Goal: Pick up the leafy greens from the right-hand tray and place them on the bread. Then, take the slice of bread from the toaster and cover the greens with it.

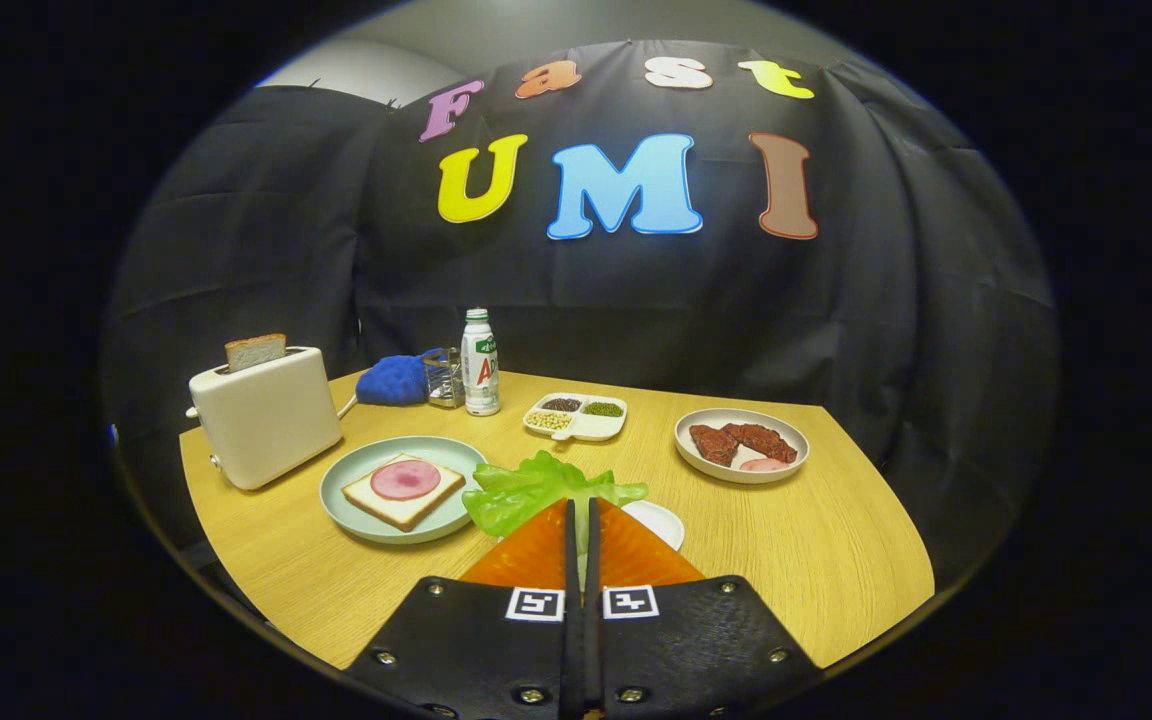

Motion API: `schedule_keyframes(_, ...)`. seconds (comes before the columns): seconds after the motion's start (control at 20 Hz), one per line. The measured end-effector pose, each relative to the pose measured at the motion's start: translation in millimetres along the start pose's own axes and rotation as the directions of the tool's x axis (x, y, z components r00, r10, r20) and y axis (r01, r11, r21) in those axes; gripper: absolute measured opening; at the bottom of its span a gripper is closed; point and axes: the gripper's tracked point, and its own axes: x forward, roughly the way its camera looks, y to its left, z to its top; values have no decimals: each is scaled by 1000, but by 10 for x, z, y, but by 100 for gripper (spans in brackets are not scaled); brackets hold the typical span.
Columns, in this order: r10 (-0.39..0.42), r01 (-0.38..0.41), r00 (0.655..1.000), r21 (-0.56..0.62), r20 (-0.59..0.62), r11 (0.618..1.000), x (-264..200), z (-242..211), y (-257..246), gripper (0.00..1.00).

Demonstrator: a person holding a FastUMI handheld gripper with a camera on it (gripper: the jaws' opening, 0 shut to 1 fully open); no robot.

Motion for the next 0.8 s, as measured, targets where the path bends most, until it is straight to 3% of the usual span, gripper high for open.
schedule_keyframes(0.8, 126, -126, 991, -7, 42, 992, 70, 215, 699, 0)
